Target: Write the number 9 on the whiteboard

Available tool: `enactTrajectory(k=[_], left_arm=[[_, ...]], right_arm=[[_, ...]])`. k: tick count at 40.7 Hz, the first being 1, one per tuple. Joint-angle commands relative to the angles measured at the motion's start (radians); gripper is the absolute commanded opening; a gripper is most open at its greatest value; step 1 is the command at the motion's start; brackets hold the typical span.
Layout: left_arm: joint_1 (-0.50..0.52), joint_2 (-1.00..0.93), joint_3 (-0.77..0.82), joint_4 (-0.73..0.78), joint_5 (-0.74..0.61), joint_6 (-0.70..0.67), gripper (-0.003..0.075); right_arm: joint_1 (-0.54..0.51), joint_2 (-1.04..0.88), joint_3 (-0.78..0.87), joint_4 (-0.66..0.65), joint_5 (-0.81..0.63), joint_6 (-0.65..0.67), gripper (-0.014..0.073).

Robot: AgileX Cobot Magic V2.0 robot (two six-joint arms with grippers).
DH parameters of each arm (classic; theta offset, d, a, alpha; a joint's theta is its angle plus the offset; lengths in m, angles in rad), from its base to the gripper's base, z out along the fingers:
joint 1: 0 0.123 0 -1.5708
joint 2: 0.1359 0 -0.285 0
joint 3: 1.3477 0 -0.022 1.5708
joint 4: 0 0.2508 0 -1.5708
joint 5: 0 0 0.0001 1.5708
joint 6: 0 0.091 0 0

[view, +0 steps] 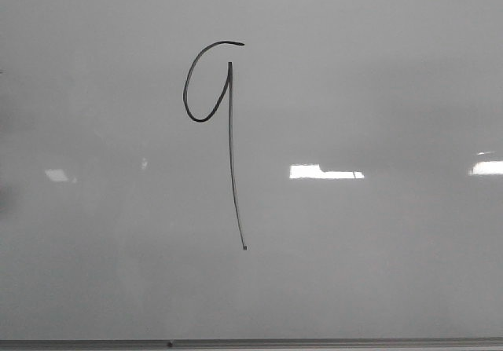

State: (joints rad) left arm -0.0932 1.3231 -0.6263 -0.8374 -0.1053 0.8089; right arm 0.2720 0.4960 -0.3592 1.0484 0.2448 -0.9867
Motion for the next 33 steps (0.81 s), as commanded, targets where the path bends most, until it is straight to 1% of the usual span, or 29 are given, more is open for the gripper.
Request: enactTrajectory(k=[1,3,8,13,15,17,20,25,33], left_arm=[[-0.001,-0.13,-0.001,-0.006,-0.056,-0.011,0.0438],[-0.001,-0.181,0.013,-0.006,-0.049,-0.011,0.0426],[-0.001,-0.341,0.072,-0.006,-0.009,-0.011,0.0328],[-0.001,-0.554,0.169,-0.006,0.061,-0.011,0.0136],[-0.001,-0.652,0.2,-0.006,0.088,-0.011,0.0041],[-0.001,-0.726,0.221,-0.006,0.105,-0.011,-0.002],[-0.001,-0.836,0.239,-0.006,0.141,-0.011,-0.0019],[-0.001,-0.941,0.239,-0.006,0.182,-0.011,-0.0019],[-0.001,-1.013,0.239,-0.006,0.182,-0.011,-0.0019]], right_arm=[[-0.007,0.0,-0.026,0.021,-0.028,-0.004,-0.0068],[-0.007,0.0,-0.026,0.021,-0.028,-0.004,-0.0068],[-0.007,0.0,-0.026,0.021,-0.028,-0.004,-0.0068],[-0.007,0.0,-0.026,0.021,-0.028,-0.004,-0.0068],[-0.007,0.0,-0.026,0.021,-0.028,-0.004,-0.0068],[-0.007,0.0,-0.026,0.021,-0.028,-0.004,-0.0068],[-0.007,0.0,-0.026,0.021,-0.028,-0.004,-0.0068],[-0.007,0.0,-0.026,0.021,-0.028,-0.004,-0.0068],[-0.007,0.0,-0.026,0.021,-0.028,-0.004,-0.0068]])
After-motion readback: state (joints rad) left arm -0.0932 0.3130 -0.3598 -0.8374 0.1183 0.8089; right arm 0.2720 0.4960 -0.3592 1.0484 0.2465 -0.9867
